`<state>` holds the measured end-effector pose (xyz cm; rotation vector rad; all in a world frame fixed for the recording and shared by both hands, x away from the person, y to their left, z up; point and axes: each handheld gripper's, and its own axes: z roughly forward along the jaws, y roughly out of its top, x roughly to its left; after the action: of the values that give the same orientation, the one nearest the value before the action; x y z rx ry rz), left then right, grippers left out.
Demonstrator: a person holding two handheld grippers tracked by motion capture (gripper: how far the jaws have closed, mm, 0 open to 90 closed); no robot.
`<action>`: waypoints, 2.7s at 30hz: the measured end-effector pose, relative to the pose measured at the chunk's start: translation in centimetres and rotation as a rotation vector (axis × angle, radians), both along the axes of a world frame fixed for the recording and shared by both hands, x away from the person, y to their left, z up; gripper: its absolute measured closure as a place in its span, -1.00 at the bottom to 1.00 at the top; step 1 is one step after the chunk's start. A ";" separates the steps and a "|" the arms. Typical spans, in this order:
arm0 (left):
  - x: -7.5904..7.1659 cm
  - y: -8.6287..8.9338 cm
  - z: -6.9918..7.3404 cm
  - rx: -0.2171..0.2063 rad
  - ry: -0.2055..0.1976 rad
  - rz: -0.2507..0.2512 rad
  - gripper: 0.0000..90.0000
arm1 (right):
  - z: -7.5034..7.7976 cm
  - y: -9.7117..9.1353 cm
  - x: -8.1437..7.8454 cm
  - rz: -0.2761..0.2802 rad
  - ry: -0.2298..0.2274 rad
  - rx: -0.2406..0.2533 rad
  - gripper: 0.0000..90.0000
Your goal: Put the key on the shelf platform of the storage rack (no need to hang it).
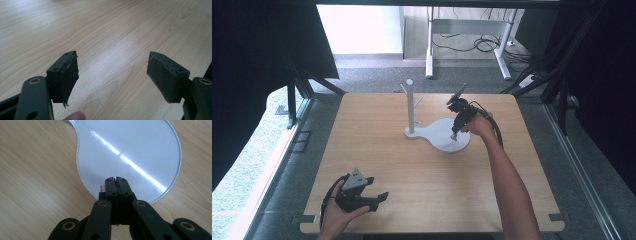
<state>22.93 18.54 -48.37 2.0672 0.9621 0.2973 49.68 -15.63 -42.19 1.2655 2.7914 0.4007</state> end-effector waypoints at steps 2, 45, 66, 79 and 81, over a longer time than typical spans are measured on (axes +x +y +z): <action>0.1 0.2 0.0 0.001 0.001 0.006 -0.43 | -0.1 0.1 0.3 -0.001 -0.003 -0.010 0.98; 0.2 -0.1 -0.5 0.004 0.016 -0.005 -0.43 | -4.3 1.5 2.6 -0.064 -0.019 0.040 0.84; 0.2 0.0 -0.4 0.001 0.013 -0.002 -0.43 | -0.8 0.1 -0.4 -0.003 -0.078 0.075 0.46; 0.4 -0.1 -0.6 0.009 0.020 -0.003 -0.43 | -0.2 -1.7 -4.2 0.047 -0.084 0.116 0.28; 0.4 -0.1 -0.6 0.008 0.021 -0.002 -0.43 | -0.2 -2.2 -4.9 0.049 -0.090 0.131 0.28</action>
<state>23.32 18.43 -48.94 2.0819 0.9723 0.2793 44.75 -17.84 -42.41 1.1721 2.7649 0.6371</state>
